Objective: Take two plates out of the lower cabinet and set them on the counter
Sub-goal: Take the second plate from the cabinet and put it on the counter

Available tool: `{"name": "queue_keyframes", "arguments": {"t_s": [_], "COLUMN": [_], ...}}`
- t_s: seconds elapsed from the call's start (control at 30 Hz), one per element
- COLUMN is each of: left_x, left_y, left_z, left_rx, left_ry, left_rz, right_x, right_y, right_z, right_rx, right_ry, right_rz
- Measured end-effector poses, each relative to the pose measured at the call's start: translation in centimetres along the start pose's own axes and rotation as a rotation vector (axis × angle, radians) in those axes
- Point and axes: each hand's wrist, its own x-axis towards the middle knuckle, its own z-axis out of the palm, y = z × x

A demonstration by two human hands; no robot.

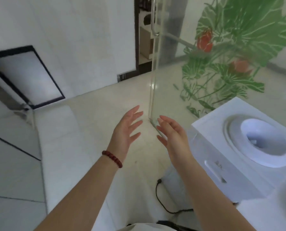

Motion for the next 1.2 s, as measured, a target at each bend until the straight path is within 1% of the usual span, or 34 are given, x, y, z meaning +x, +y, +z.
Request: {"name": "queue_keyframes", "arguments": {"t_s": [0.2,0.33,0.5,0.7,0.8,1.07,1.2], "left_x": [1.8,4.4,11.0,19.8,23.5,29.9,33.9], "left_y": [1.3,2.1,3.6,7.7,9.1,11.1,12.6], "left_z": [-7.8,-11.5,-15.1,-18.6,-20.6,-26.8,-30.7], "left_rx": [-0.034,-0.055,-0.075,-0.056,-0.055,-0.106,-0.154], "left_ry": [0.183,0.292,0.372,0.462,0.535,0.668,0.673], "left_rz": [0.003,-0.001,-0.004,0.018,0.029,0.017,0.047], "right_x": [3.5,7.1,14.1,23.9,28.0,35.4,39.2], "right_y": [1.3,2.0,2.2,0.1,-0.5,-0.3,-0.2], "right_z": [8.1,12.0,16.7,23.7,26.9,35.4,40.8], "right_rx": [-0.073,-0.098,-0.114,-0.126,-0.139,-0.192,-0.222], "right_ry": [-0.184,-0.242,-0.289,-0.379,-0.430,-0.542,-0.587], "right_rz": [0.035,0.066,0.095,0.127,0.142,0.187,0.192]}}
